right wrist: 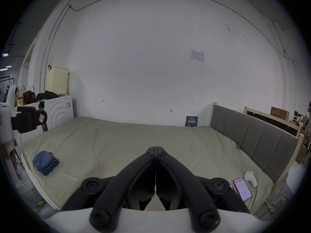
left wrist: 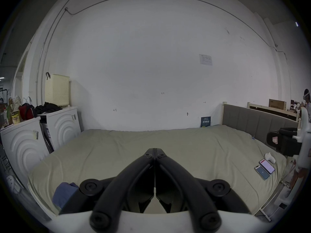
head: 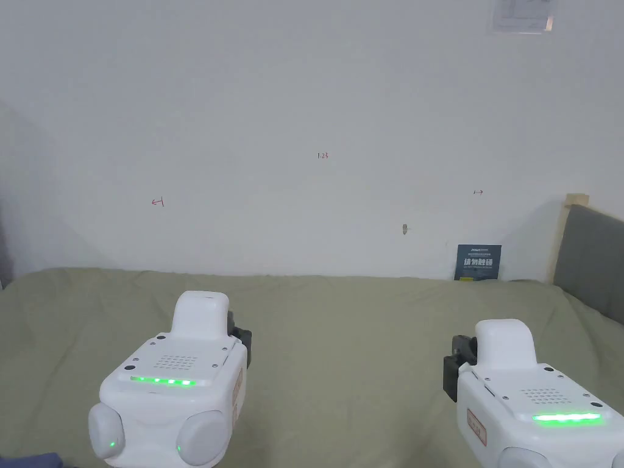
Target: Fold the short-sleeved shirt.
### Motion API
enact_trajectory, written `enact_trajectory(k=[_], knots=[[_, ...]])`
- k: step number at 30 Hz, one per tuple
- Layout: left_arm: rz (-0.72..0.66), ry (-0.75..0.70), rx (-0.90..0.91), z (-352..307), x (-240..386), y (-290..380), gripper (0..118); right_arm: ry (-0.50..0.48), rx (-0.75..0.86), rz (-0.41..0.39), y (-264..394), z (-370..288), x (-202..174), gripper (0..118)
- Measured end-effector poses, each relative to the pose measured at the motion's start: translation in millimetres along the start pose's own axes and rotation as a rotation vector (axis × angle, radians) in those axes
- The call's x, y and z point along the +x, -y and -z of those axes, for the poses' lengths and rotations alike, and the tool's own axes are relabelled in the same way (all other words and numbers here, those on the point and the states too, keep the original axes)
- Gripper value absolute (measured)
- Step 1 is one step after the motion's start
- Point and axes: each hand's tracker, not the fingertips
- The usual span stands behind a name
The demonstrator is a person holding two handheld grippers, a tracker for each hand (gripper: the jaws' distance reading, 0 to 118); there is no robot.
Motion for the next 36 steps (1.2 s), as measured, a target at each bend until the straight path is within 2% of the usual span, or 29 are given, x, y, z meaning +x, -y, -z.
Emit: enact_trajectory(k=[3, 12, 13, 14, 15, 16, 17, 18, 22, 36], knots=[[0.029, -0.023, 0.001, 0, -2, 0, 0, 0.0, 0.005, 0.003, -1, 0, -1, 0], [-0.01, -0.034, 0.002, 0, -13, 3, 2, 0.011, 0.007, -0.008, -2, 1, 4, 1], [-0.01, -0.034, 0.004, 0, -13, 3, 16, 0.007, 0.001, -0.008, -2, 2, 5, 18], [-0.007, -0.04, -0.003, 2, -13, 2, 44, 0.015, -0.003, 0.0, -2, 3, 5, 45], [-0.006, -0.054, -0.033, 5, -13, 3, 85, 0.016, -0.005, 0.007, -2, 4, 6, 80], [-0.011, -0.053, -0.038, 8, -14, 5, 118, 0.022, -0.007, 0.012, -2, 5, 8, 116], [0.001, -0.033, 0.06, 4, -15, 2, 118, 0.021, 0.028, 0.025, 0, 1, 8, 118], [-0.011, -0.055, 0.002, 5, -17, 6, 118, 0.027, 0.025, 0.015, 0, -1, 8, 118], [-0.001, -0.091, -0.006, 6, -19, 7, 118, 0.04, 0.013, -0.02, -2, 0, 9, 118], [0.049, -0.079, -0.011, 2, -14, 3, 118, 0.039, 0.008, -0.026, -1, 1, 10, 118]])
